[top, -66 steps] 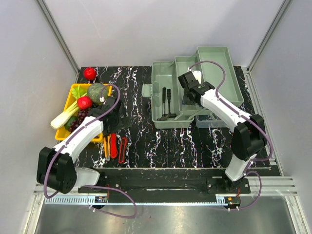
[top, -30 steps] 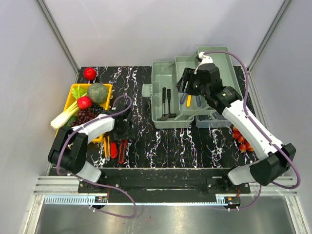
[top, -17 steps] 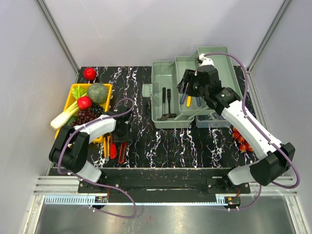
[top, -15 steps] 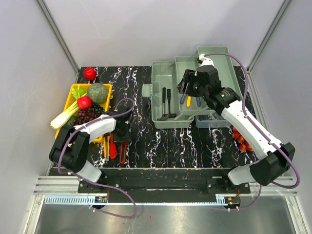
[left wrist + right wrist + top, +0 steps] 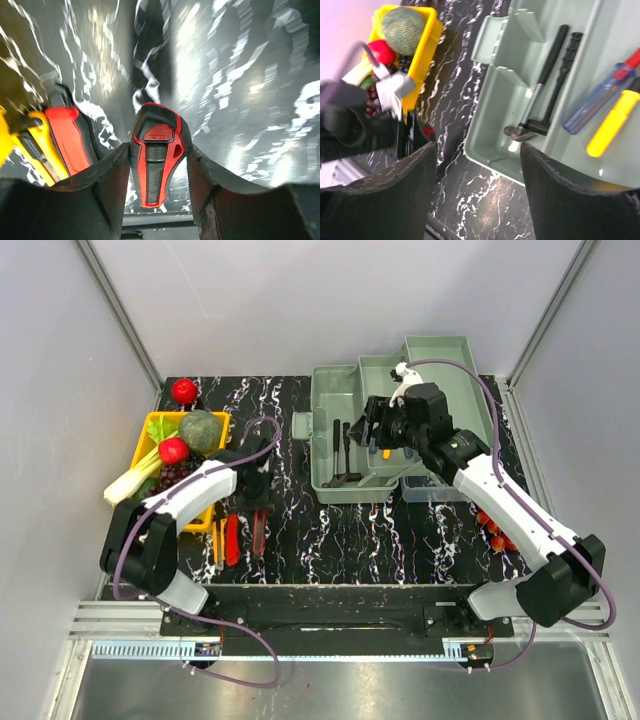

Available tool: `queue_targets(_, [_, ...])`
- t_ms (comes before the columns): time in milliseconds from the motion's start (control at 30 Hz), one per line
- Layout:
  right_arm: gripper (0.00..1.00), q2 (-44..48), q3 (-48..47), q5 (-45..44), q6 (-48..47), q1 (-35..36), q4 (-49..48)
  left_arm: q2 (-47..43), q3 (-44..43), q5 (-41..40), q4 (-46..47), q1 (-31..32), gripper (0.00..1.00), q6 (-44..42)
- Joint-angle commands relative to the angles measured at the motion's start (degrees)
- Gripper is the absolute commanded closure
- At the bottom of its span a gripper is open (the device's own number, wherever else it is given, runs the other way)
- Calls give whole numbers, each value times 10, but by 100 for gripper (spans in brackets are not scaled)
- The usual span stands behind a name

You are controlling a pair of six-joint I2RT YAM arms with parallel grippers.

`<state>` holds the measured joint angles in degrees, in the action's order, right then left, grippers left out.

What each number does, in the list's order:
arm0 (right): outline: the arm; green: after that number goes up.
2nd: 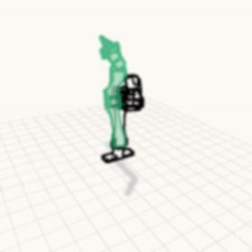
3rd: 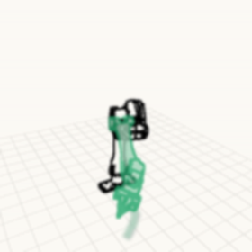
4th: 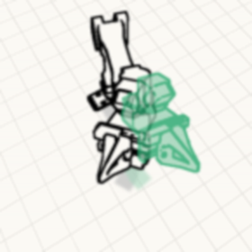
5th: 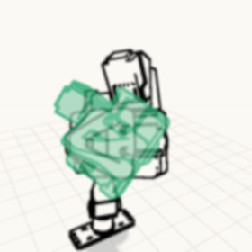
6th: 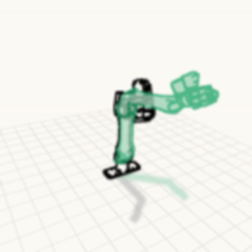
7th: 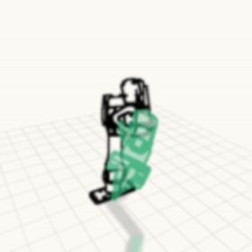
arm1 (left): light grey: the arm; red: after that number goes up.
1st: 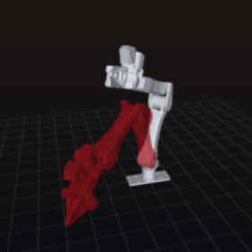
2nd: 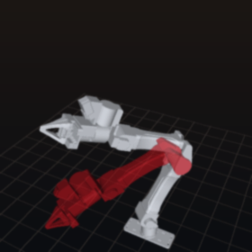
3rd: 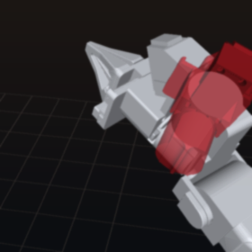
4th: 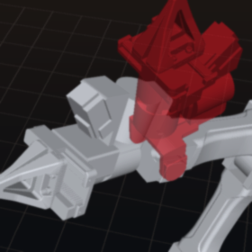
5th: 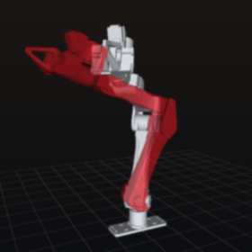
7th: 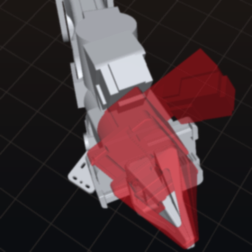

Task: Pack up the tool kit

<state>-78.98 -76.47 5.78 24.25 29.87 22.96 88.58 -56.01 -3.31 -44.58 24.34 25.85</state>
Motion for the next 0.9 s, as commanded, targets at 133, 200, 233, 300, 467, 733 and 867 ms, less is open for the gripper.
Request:
queue_targets(133, [17, 42, 59, 197, 12, -2, -157, -102, -225, 4, 12, 3, 100, -23])
queue_targets(200, [12, 51, 77, 230, 22, 2, -200, -109, -265, 15, 12, 3, 100, -6])
queue_targets(233, [11, 52, 81, 242, 19, 6, -214, -111, -281, 23, 12, 3, 100, 2])
queue_targets(300, [9, 52, 74, 247, 8, 16, -215, -117, -313, 56, 16, 3, 100, 25])
queue_targets(467, [7, 30, 34, 258, -27, 52, -201, -142, -336, 165, 69, 3, 100, 86])
queue_targets(733, [7, 1, 8, 206, -27, 105, -224, -208, -276, 238, 186, 3, 100, 155])
queue_targets(867, [12, -13, 8, 181, -7, 107, -248, -216, -272, 229, 189, 4, 100, 157])
